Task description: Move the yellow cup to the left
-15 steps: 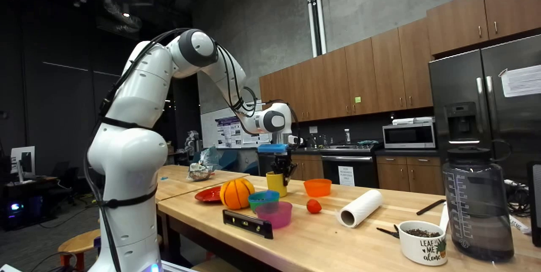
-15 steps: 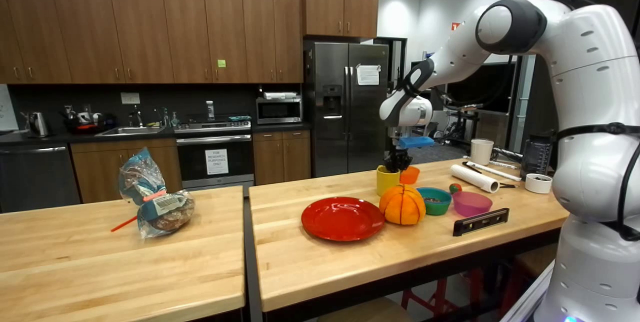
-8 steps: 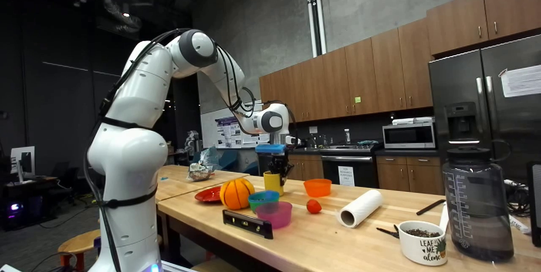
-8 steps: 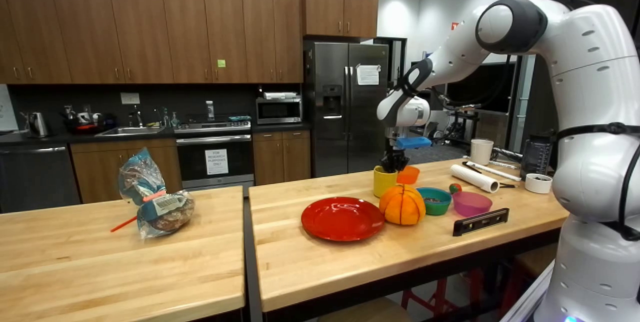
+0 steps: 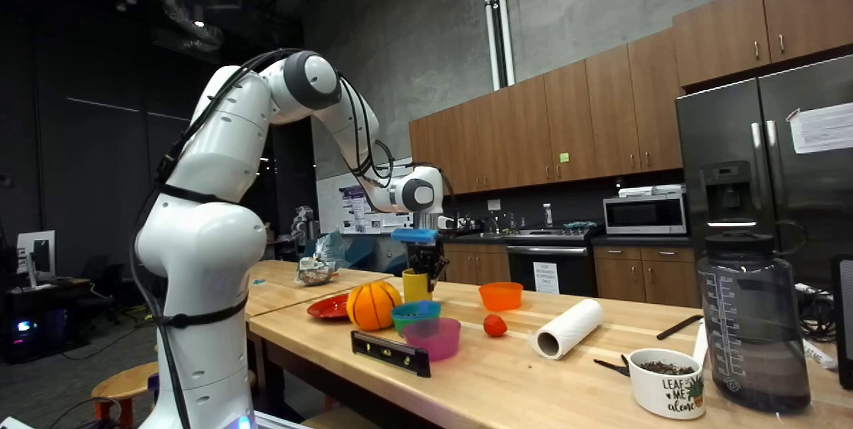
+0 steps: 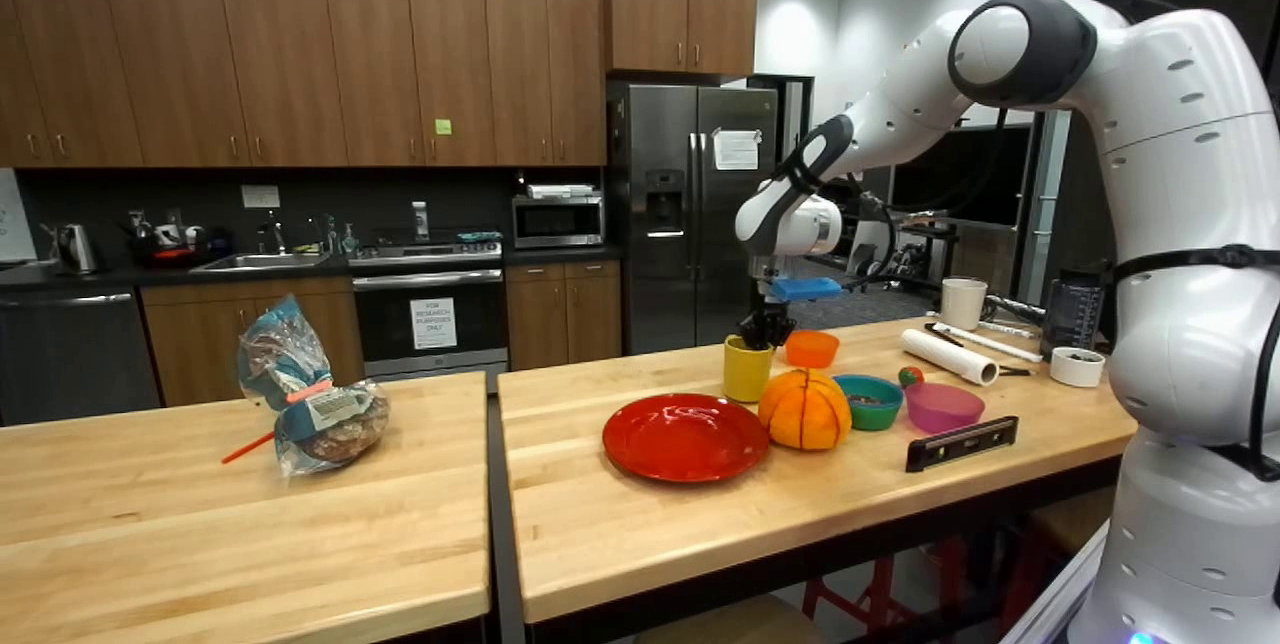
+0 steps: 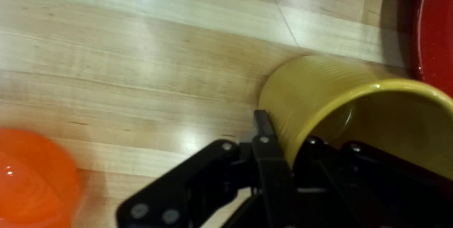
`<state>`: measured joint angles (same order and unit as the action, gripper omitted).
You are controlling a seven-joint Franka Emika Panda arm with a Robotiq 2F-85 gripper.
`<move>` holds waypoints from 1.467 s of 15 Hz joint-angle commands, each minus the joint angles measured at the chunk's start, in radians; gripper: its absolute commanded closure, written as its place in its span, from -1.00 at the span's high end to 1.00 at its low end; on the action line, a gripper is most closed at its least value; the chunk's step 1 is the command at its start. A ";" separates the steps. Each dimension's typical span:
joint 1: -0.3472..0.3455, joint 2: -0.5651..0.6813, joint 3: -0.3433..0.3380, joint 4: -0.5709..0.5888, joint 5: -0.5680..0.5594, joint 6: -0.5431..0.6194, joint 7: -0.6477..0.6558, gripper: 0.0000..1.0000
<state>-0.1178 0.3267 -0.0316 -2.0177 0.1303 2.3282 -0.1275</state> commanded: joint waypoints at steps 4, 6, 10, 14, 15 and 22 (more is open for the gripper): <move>0.056 0.074 0.026 0.089 -0.012 0.062 0.045 -0.95; 0.079 0.097 0.033 0.126 -0.029 0.064 0.058 -0.95; 0.130 0.135 0.050 0.176 -0.069 0.065 0.085 -0.95; 0.178 0.196 0.061 0.270 -0.115 0.044 0.109 -0.95; 0.187 0.208 0.065 0.294 -0.119 0.034 0.109 -0.95; 0.246 0.308 0.090 0.469 -0.148 -0.036 0.099 -0.95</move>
<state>0.1126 0.5810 0.0437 -1.6305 0.0052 2.3463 -0.0318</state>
